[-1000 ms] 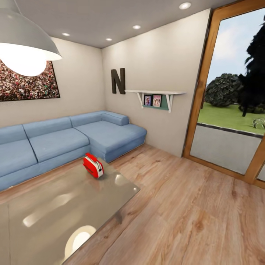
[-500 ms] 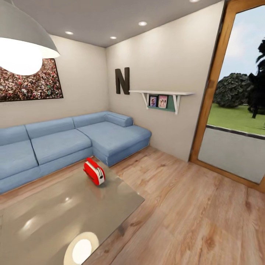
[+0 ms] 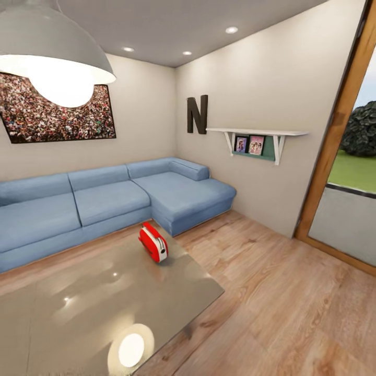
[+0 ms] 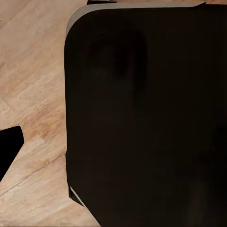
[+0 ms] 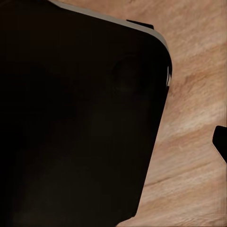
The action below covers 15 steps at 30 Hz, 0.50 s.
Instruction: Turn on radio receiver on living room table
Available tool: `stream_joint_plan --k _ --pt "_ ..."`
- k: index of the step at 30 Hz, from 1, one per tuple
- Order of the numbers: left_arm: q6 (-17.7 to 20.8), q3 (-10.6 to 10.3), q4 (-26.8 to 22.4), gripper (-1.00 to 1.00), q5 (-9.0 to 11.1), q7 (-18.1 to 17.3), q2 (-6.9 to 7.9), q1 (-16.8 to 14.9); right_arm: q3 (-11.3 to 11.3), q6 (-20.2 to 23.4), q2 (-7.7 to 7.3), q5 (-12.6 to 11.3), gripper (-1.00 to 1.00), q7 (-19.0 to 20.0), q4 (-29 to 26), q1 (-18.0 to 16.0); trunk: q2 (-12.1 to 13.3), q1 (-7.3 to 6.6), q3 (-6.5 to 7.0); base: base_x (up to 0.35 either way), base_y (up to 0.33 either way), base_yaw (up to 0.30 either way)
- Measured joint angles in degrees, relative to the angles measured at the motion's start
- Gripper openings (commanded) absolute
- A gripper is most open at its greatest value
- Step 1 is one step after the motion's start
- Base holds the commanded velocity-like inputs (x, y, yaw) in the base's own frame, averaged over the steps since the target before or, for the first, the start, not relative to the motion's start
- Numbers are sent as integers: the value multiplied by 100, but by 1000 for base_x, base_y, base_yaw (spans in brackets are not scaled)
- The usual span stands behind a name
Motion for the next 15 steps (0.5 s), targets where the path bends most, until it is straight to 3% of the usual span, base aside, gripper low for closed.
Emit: stream_joint_plan --k 9,15 --pt "4 0 0 100 0 0 0 0 4 -7 0 23 100 0 0 0 0 0 -27 10 -5 271" --pt "0 -4 0 100 5 0 5 0 7 -7 0 32 100 0 0 -1 0 0 -45 173 -130 266"
